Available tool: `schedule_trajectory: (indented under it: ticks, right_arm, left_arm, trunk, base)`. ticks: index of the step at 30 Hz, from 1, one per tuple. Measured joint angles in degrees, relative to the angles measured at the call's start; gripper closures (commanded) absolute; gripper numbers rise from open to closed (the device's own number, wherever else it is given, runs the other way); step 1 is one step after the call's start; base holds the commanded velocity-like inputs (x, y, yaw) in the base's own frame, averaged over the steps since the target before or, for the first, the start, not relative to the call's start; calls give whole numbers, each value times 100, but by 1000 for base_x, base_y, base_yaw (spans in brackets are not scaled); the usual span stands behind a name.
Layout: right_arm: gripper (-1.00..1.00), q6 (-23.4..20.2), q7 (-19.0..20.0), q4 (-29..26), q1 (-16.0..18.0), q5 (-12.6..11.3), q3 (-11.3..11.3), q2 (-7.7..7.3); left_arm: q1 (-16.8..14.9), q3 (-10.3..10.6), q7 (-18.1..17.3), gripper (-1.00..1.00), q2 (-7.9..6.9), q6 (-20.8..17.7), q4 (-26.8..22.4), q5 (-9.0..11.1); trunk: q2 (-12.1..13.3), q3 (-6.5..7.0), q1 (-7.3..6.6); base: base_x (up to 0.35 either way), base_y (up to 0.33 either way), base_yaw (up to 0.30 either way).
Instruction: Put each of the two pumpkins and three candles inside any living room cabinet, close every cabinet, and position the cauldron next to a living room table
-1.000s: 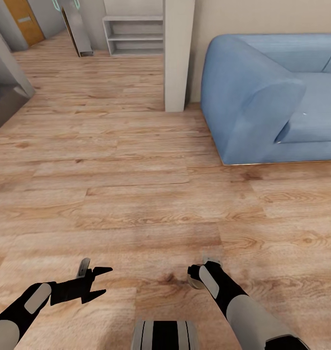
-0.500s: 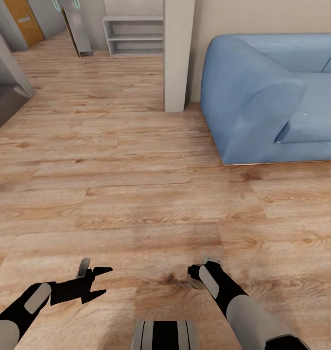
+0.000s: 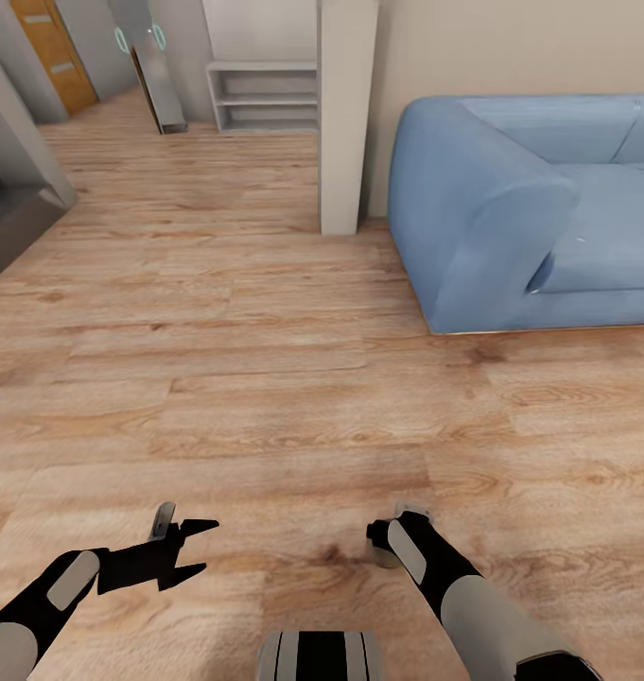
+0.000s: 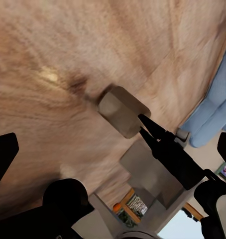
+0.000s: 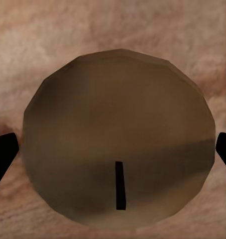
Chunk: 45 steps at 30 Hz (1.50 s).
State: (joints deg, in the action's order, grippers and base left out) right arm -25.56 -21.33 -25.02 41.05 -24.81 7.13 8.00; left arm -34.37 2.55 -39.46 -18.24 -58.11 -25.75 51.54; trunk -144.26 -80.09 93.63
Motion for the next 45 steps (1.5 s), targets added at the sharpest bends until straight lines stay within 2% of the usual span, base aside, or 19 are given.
schedule_trajectory:
  ticks: [10, 18, 34, 45]
  right_arm:
    - [100, 4, 0, -38, 0, 33, 5, 7]
    - [100, -53, 1, -46, 0, -29, -17, 13]
    - [100, -68, -23, -57, 10, -4, -9, 9]
    - [100, -256, -16, -384, 18, -24, -16, 9]
  left_arm:
    - [0, 5, 0, -100, 4, 0, 0, 0]
    - [0, 0, 0, -100, -4, 0, 0, 0]
    - [0, 0, 55, -100, 3, 0, 5, -26]
    - [0, 0, 79, -100, 4, 0, 4, -31]
  trunk:
    - [13, 222, -26]
    - [24, 399, -46]
    - [45, 753, -88]
    - [60, 996, -116]
  base:
    - [-134, 0, 0]
    - [-8, 0, 0]
    - [0, 0, 0]
    - [-162, 50, -16]
